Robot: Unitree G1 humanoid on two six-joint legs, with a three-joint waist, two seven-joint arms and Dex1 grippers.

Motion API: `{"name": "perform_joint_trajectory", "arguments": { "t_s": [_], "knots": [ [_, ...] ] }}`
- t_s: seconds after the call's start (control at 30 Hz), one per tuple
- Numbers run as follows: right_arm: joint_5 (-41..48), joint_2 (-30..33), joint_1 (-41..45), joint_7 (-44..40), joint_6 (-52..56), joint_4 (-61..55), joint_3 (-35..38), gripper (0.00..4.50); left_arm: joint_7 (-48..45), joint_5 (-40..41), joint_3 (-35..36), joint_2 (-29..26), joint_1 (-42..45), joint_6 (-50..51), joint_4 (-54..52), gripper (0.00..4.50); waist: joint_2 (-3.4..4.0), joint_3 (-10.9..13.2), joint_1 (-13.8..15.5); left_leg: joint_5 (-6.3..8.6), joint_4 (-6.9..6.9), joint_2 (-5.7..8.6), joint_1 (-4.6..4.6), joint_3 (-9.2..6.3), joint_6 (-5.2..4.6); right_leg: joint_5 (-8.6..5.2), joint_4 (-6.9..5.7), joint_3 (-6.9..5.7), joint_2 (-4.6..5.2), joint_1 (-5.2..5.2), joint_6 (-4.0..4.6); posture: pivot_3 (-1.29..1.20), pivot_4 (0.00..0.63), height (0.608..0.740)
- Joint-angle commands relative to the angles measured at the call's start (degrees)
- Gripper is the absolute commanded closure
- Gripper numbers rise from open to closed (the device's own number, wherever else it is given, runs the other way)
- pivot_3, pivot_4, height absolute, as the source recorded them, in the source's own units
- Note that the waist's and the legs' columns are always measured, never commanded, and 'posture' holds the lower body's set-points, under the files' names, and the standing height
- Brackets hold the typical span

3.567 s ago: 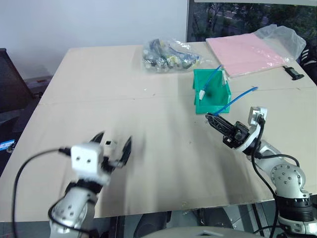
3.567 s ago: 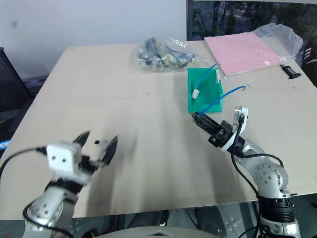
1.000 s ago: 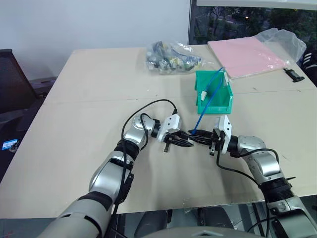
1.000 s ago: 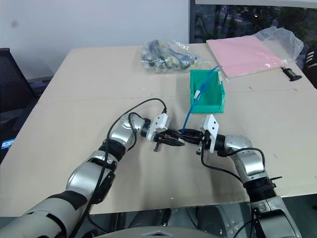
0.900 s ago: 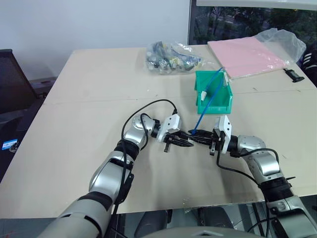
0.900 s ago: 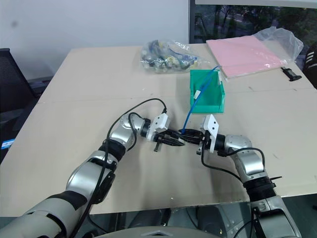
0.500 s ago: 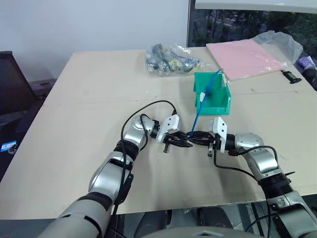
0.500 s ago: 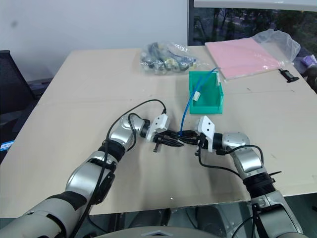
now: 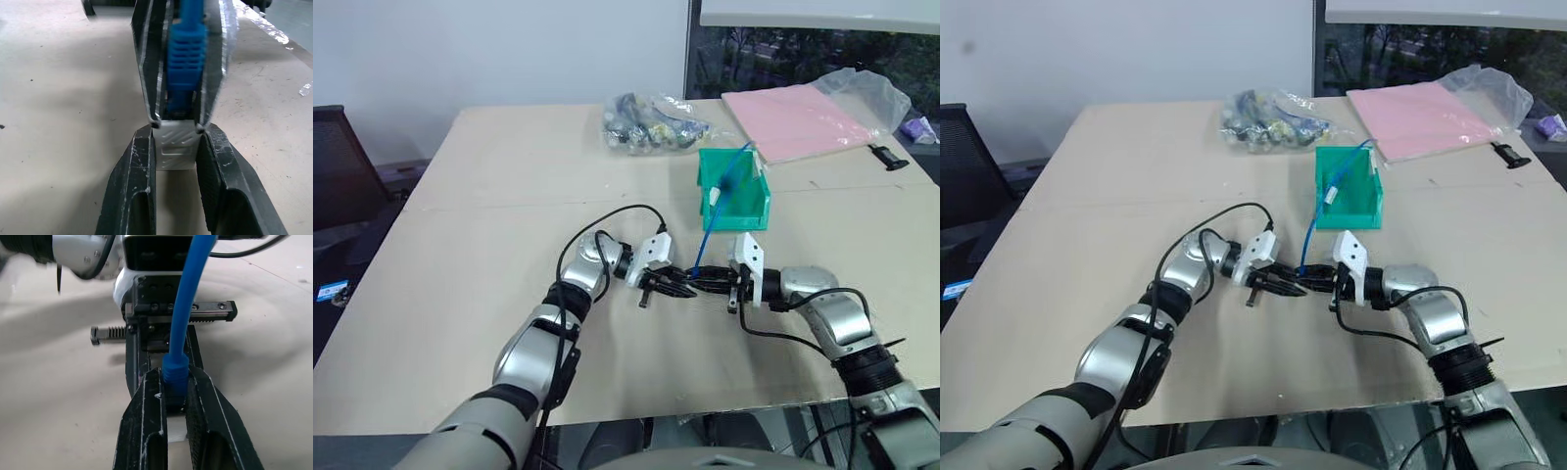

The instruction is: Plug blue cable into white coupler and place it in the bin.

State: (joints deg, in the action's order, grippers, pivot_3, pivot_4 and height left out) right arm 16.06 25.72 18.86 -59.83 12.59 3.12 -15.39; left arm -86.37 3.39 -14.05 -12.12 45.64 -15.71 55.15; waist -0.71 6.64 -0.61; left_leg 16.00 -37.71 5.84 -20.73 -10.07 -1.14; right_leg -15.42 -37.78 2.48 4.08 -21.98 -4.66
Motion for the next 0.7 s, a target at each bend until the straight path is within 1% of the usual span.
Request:
{"name": "perform_joint_trajectory", "arguments": {
  "t_s": [0.03,0.13,0.27,0.33,0.4,0.47,0.53,0.57,0.63,0.7],
  "knots": [
    [-1.65,-0.88,-4.38,-0.45,8.33,5.17,-5.09,4.5,0.58,-0.03,0.14,0.89,-0.19,0.33,-0.96,3.96,0.0,-0.04,-0.16,0.0,0.0,-0.01,0.02,0.01,0.0,0.0,-0.03,0.02,-0.01,0.0,0.0,0.0,0.15,0.74],
    [-1.79,-1.98,-4.04,-0.39,4.8,5.36,-4.15,4.5,0.74,-0.07,0.15,0.85,-0.45,0.23,-1.09,3.96,0.01,-0.07,-0.18,0.01,0.0,-0.01,0.09,0.03,-0.01,0.0,-0.06,0.05,0.0,0.05,0.01,0.0,0.15,0.74],
    [4.31,-6.6,-2.29,1.14,3.28,3.8,2.33,4.5,1.11,0.32,0.75,0.82,-0.89,0.83,-1.66,3.96,0.02,-0.05,-0.27,0.01,0.0,-0.02,0.07,0.02,-0.01,0.01,-0.06,0.05,-0.01,0.03,0.01,0.0,0.15,0.74],
    [5.57,-7.27,-1.18,1.53,3.7,2.33,4.45,4.5,0.59,1.22,1.33,0.7,-1.5,2.82,-3.11,2.95,0.06,0.0,-0.36,0.01,0.01,-0.02,0.04,0.04,-0.01,0.01,-0.09,0.1,0.0,-0.03,0.02,0.0,0.15,0.74],
    [5.68,-6.66,-0.68,1.57,4.74,0.82,5.09,4.5,1.7,1.47,1.83,0.43,-2.42,2.57,-5.25,2.34,0.09,0.05,-0.37,0.01,0.01,-0.01,-0.02,0.07,-0.01,0.02,-0.14,0.14,0.0,-0.13,0.02,0.0,0.15,0.74],
    [6.55,-5.85,0.02,2.28,7.36,-1.24,6.07,4.5,4.34,2.3,3.02,0.27,-3.63,4.1,-9.02,1.27,0.14,0.13,-0.41,0.0,0.01,-0.01,-0.13,0.07,-0.01,0.02,-0.16,0.15,0.0,-0.25,0.03,0.0,0.15,0.74],
    [9.88,-4.12,1.78,3.42,14.5,-5.2,8.07,4.5,8.03,4.2,4.96,-0.44,-5.84,8.22,-17.08,0.41,0.22,0.21,-0.52,-0.01,0.04,-0.01,-0.3,0.08,0.02,0.02,-0.19,0.19,0.0,-0.43,0.03,0.0,0.15,0.74],
    [11.51,-3.12,2.81,3.9,17.92,-6.91,8.95,4.5,10.08,5.16,5.92,-0.82,-7.08,10.84,-21.72,0.03,0.26,0.25,-0.61,-0.06,0.04,-0.02,-0.55,0.1,0.1,0.03,-0.24,0.24,0.02,-0.67,0.04,0.0,0.15,0.74],
    [15.98,-1.07,6.75,5.39,25.08,-9.26,12.16,4.5,16.58,8.26,8.73,-1.83,-10.37,21.01,-36.0,0.03,0.25,0.28,-0.68,-0.17,-0.26,-0.04,-1.36,0.07,0.29,0.05,-0.4,0.25,0.16,-1.43,0.06,0.0,0.15,0.74],
    [18.53,1.18,11.88,7.98,32.03,-9.36,15.24,4.5,23.39,9.9,10.97,-3.09,-12.6,30.94,-48.98,0.03,0.26,0.38,-1.28,-0.18,-0.5,-0.02,-1.73,0.0,0.3,0.05,-0.55,0.33,0.17,-1.76,0.07,0.0,0.15,0.74]
  ]
}}
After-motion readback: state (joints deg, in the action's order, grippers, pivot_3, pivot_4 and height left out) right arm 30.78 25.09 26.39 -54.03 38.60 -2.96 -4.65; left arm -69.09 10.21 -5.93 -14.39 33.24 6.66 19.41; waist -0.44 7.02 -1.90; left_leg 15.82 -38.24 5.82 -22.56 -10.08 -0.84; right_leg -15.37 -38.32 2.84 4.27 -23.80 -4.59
